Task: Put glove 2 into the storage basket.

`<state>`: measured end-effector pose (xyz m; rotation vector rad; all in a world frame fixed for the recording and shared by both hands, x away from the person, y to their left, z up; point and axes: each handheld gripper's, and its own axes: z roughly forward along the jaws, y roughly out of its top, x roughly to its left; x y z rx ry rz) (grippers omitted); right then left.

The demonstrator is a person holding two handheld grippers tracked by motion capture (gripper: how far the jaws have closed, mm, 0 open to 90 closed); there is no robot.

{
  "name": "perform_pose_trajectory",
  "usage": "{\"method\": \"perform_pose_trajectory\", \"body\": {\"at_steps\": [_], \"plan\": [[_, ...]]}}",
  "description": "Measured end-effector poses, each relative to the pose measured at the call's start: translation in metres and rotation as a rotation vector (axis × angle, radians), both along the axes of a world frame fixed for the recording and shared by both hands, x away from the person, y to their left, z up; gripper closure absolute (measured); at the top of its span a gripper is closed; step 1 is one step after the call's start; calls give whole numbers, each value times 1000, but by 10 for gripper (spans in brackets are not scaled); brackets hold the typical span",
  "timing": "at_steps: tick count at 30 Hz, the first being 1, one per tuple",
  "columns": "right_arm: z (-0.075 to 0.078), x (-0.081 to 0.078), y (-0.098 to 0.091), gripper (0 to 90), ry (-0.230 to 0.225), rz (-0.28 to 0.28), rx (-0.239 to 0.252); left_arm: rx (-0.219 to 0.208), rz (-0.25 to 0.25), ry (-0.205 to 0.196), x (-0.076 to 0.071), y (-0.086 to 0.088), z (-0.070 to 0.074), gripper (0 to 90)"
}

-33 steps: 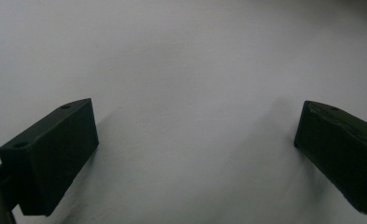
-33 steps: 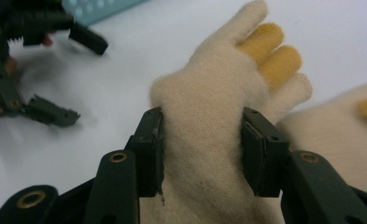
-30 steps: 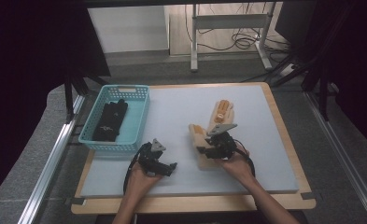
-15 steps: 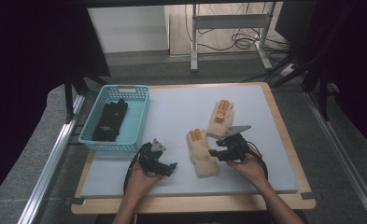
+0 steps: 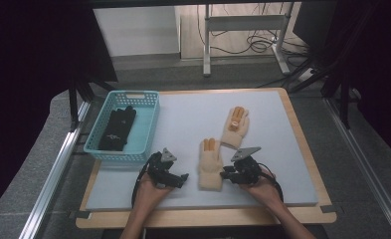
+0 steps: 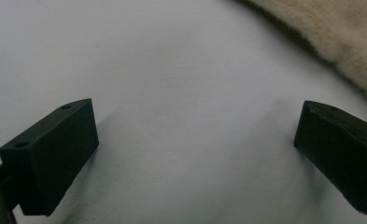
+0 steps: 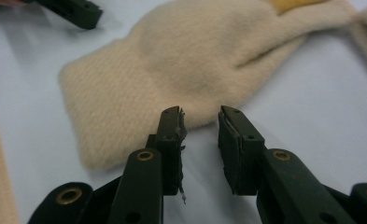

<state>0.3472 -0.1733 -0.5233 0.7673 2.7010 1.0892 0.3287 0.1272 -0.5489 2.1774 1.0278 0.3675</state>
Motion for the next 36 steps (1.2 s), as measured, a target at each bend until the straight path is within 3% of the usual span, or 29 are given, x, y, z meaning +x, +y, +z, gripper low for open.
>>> {"method": "perform_pose_trajectory", "body": {"at_steps": [3,9,11,14,17,19,22,24,26,27,30,34,36], "plan": [[5,2,-1,671,-27,-12,7,-1,1,0,0,0,0,0],[14,31,-1,726,-55,-92,42,-1,0,0,0,0,0,0],[12,45,6,726,-40,-100,55,-1,1,0,0,0,0,0],[3,56,19,715,-15,-95,24,-1,1,0,0,0,0,0],[-1,56,23,856,12,-91,35,-1,0,0,0,0,0,1],[6,50,22,866,-22,-98,24,-1,0,1,0,0,0,0],[19,38,17,863,-64,-99,51,1,-2,0,0,0,0,0],[24,35,12,827,-87,-111,57,1,-1,-1,0,0,0,0],[23,38,7,725,-101,-152,33,1,-1,0,0,0,0,1],[20,42,3,713,-92,-171,30,1,0,0,0,0,0,1],[18,49,-8,677,-61,-177,81,0,0,0,0,0,0,0],[24,57,-14,600,-133,-192,36,0,0,0,0,0,0,1],[26,66,-18,584,-145,-215,30,0,0,0,0,0,0,1]]}}
